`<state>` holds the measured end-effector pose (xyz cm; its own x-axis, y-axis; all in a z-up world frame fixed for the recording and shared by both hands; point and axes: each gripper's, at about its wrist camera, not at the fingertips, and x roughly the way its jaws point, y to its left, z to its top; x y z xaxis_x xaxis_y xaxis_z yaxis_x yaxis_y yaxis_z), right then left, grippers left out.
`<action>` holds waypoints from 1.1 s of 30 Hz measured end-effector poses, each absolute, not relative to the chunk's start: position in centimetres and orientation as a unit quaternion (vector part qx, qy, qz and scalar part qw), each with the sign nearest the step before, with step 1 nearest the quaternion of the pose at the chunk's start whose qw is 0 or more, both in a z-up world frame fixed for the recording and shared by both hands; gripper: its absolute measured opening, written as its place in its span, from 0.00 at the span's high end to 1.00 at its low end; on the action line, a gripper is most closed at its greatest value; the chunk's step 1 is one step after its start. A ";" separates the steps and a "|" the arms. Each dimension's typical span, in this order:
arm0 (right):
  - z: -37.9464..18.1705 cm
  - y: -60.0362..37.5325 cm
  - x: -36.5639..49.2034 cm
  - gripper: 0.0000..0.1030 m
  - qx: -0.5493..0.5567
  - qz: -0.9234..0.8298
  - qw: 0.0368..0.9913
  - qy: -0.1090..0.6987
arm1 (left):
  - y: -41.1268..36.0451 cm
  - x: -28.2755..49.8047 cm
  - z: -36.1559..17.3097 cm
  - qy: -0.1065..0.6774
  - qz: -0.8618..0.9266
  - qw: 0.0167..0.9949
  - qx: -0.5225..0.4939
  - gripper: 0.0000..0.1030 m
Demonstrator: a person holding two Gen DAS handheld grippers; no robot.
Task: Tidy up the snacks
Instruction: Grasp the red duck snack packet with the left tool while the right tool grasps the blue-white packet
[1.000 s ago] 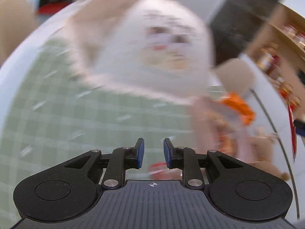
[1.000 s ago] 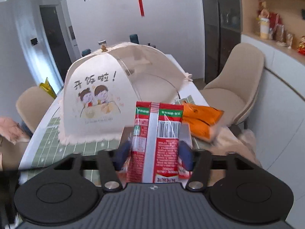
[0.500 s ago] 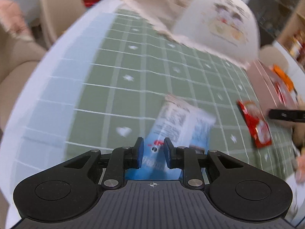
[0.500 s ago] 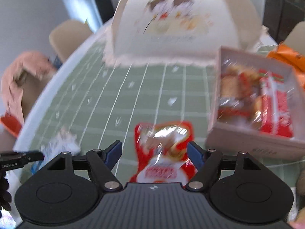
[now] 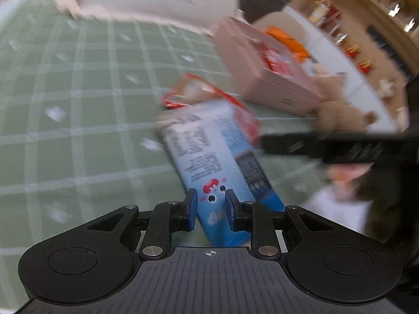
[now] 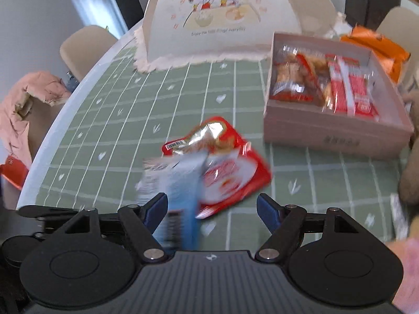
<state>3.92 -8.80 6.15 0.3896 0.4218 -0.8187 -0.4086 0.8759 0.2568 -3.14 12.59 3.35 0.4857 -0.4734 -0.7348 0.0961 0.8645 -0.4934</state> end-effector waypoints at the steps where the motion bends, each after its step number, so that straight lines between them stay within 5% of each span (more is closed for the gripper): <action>1: 5.8 -8.4 3.6 0.26 0.007 0.252 0.830 0.498 | 12.6 -3.1 3.4 0.477 -0.170 0.837 -0.208 0.75; 11: 3.0 -3.8 2.1 0.20 -0.058 0.274 0.815 0.507 | 17.2 -1.5 5.9 0.453 -0.040 0.870 -0.190 0.74; 22: 3.4 -11.2 -0.6 0.37 -0.071 0.202 0.842 0.495 | 4.7 9.5 7.0 0.442 -0.186 0.877 -0.019 0.74; 33: 3.3 -16.0 1.0 0.37 -0.038 0.147 0.851 0.502 | 2.7 10.1 4.5 0.469 -0.197 0.859 0.056 0.73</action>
<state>1.02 -16.03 3.27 0.4522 0.2114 -0.8665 -0.2879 0.9541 0.0825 10.06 2.69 4.52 0.4822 -0.2870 -0.8277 0.3914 0.9159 -0.0896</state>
